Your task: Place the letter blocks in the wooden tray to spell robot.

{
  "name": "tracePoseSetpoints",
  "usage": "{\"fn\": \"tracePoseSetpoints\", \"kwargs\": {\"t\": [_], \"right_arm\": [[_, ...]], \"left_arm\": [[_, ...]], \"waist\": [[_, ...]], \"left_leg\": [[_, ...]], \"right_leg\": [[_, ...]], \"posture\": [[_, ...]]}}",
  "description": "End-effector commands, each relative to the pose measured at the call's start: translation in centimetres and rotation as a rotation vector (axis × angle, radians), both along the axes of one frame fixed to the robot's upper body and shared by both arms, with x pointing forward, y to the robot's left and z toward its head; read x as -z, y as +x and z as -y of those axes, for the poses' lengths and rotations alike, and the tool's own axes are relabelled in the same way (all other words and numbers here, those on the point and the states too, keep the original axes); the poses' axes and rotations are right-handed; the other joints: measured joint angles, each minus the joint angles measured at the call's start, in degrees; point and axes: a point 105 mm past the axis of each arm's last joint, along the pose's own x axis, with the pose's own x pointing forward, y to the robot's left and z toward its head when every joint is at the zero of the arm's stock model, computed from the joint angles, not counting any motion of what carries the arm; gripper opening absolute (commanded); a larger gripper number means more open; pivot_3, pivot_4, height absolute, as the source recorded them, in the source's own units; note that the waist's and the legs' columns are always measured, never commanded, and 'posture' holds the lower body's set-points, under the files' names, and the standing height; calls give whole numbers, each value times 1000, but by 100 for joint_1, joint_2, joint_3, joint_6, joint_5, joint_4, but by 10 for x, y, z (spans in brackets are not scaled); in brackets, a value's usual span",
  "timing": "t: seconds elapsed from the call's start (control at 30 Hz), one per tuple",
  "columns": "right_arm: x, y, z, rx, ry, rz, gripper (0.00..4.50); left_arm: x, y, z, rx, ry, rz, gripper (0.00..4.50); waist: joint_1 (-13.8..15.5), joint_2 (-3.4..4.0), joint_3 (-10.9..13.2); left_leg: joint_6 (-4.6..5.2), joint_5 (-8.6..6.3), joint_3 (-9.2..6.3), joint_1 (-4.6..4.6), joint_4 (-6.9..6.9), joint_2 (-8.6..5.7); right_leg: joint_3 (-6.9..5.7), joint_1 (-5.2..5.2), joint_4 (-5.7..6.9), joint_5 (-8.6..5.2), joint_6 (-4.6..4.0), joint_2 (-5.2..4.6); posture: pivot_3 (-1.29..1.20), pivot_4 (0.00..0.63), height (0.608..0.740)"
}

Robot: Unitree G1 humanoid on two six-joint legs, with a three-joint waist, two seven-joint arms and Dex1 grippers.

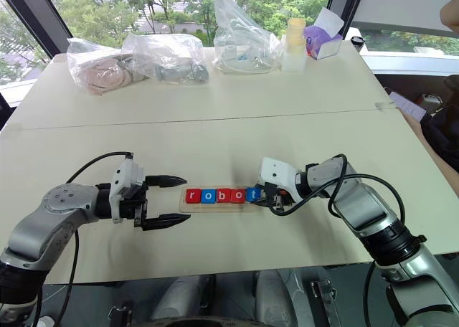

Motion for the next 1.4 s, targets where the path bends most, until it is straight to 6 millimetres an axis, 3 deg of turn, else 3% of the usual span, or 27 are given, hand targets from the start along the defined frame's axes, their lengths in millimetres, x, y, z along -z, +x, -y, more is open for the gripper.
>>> {"fn": "tracePoseSetpoints", "kwargs": {"t": [0.03,1.03,1.27,1.4], "right_arm": [[-12,-3,-12,-47,10,38,1120],[-9,2,-24,-53,0,52,1120],[-13,3,-24,-48,5,61,4461],[-18,5,-22,-39,13,71,4461]], "left_arm": [[-7,1,0,3,-1,37,4500],[-18,4,11,-25,-19,42,4500],[-18,5,12,-26,-21,39,4500],[-18,5,13,-24,-24,38,4500]], "waist": [[0,0,0],[-9,0,0],[-6,0,0],[-8,0,0]], "left_leg": [[0,0,0,0,0,0],[-1,1,0,1,1,0],[-1,1,0,1,1,0],[-1,1,0,1,1,0]], "right_leg": [[0,0,0,0,0,0],[0,-1,4,1,1,4],[0,-1,4,1,1,5],[0,-2,4,1,1,5]], "posture": [[0,150,740],[0,150,740],[0,150,740],[0,150,740]]}}
